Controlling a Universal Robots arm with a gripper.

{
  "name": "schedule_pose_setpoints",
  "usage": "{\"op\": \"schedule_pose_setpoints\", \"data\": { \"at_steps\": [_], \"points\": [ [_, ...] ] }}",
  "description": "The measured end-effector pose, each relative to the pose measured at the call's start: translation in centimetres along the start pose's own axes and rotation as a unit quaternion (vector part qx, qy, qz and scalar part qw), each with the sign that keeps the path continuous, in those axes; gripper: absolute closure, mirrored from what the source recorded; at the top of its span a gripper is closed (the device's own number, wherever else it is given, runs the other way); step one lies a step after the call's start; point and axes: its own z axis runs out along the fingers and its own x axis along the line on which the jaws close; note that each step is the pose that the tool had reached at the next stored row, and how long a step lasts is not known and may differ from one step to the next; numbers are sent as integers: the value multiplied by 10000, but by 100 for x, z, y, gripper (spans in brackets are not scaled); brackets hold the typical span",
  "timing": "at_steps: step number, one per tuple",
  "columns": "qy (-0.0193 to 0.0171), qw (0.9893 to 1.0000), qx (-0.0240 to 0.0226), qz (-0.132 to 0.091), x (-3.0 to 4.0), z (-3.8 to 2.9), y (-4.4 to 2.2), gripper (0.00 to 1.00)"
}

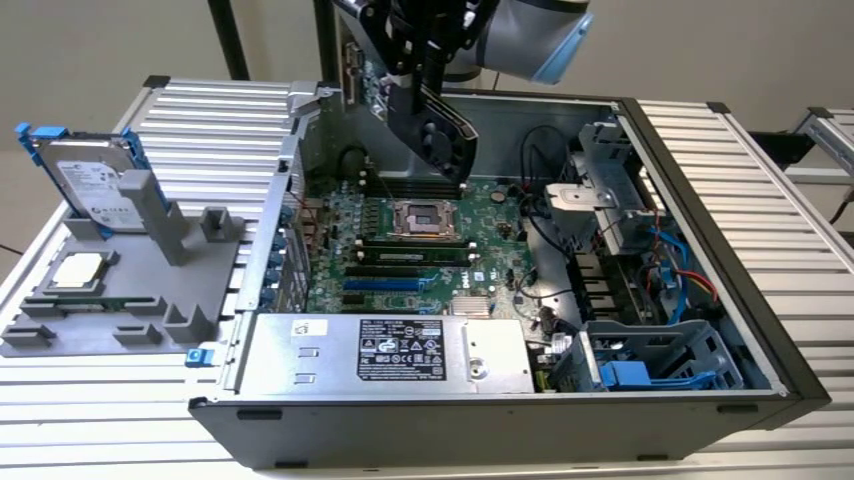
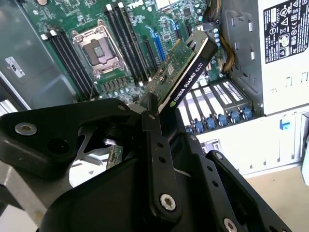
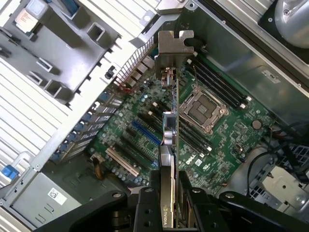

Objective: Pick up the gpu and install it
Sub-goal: 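Insert the gpu into the slot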

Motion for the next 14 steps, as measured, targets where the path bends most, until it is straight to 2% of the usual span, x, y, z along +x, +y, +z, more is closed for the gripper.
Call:
{"op": "schedule_pose_setpoints", "data": {
  "at_steps": [14],
  "points": [
    [11, 9997, -1, -226, 0, 0, 0, 100]
  ]
}}
